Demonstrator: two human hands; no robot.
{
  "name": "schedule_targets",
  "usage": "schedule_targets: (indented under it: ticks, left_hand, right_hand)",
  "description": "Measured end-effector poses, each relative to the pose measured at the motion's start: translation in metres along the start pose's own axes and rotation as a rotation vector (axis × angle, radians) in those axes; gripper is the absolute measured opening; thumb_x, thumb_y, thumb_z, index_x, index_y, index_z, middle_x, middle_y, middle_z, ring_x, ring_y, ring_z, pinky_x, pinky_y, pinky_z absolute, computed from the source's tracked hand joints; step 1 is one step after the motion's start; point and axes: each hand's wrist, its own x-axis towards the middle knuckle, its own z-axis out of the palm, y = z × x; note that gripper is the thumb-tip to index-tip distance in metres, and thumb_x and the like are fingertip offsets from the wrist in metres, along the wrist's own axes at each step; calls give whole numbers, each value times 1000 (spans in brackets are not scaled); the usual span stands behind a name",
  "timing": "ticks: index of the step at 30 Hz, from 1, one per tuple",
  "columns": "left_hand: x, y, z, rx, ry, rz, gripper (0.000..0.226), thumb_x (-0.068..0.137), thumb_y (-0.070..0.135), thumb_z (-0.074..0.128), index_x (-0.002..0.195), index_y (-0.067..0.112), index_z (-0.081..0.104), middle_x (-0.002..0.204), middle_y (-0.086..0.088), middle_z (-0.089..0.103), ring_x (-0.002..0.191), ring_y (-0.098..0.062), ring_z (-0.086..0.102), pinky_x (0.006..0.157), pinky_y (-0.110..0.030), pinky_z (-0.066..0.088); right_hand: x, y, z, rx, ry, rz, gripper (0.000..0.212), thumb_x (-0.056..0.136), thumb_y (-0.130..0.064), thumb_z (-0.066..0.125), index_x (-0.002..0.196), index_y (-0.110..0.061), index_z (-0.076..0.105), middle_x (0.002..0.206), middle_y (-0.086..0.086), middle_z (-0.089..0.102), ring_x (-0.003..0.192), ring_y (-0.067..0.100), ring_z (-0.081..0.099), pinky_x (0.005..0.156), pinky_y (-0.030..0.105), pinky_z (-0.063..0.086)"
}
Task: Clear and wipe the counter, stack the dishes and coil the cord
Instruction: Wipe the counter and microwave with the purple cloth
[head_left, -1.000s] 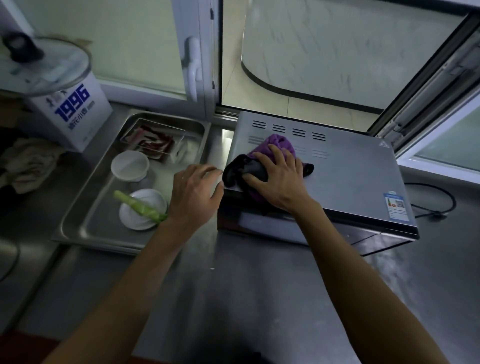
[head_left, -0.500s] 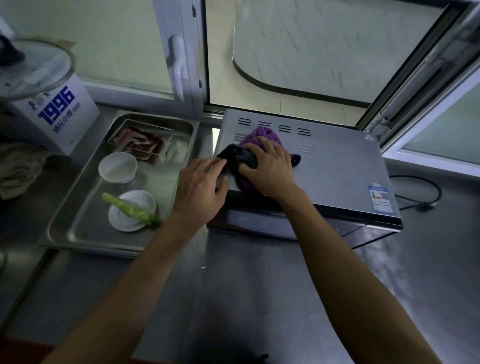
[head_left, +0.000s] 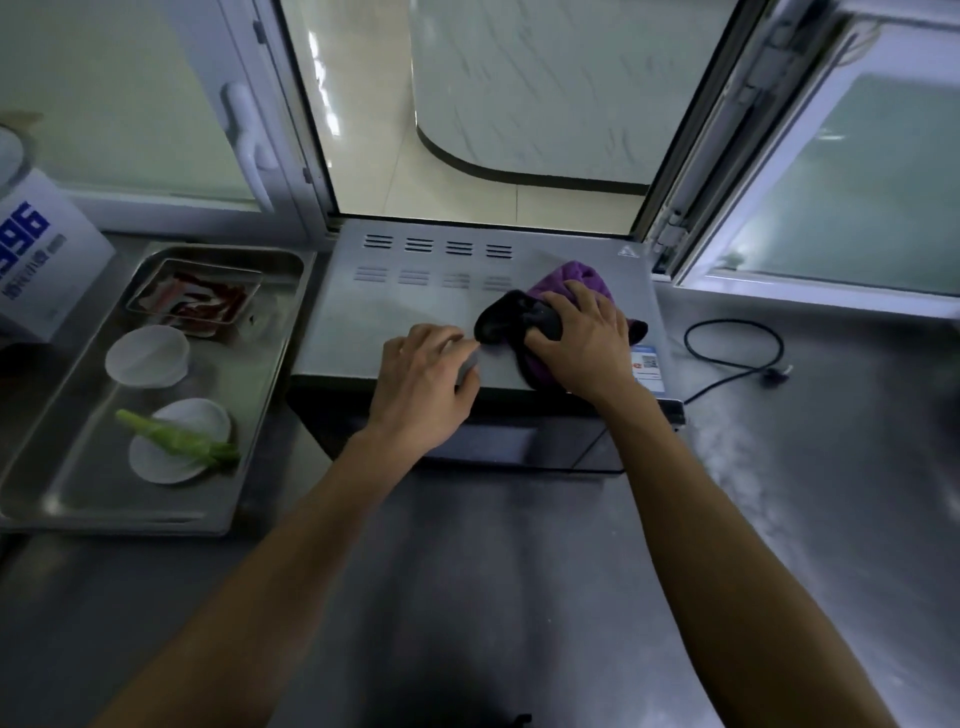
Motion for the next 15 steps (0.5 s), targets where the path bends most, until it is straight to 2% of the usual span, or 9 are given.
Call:
schedule_targets:
  ticks: [3,7,15]
  left_hand:
    - [6,25,9,6,-17,18,28,91,30,59,115,18,67,120,-1,62,114,-26,54,90,-46,43]
    - [9,44,17,23,-19,15,23,90,30,58,108,20,69,116,2,63,110,-25,55,89,-44,45]
    - [-3,37,11,41,-20,-9,21,93,33,54,105,22,67,118,5,60,114,-22,53,91,-43,44]
  right_hand:
    - [-14,29,-9,1,15,21,65,85,-61,45,145,-35,41,160,3,28,145,33,24,120,51,17]
    - [-32,53,-17,23,44,58,61,88,-55,53,144,-34,43,160,3,29,145,32,23,120,49,16]
    - [-46,56,-20,-18,34,44,61,90,-54,51,146,-33,40,160,4,25,146,32,19,120,49,13]
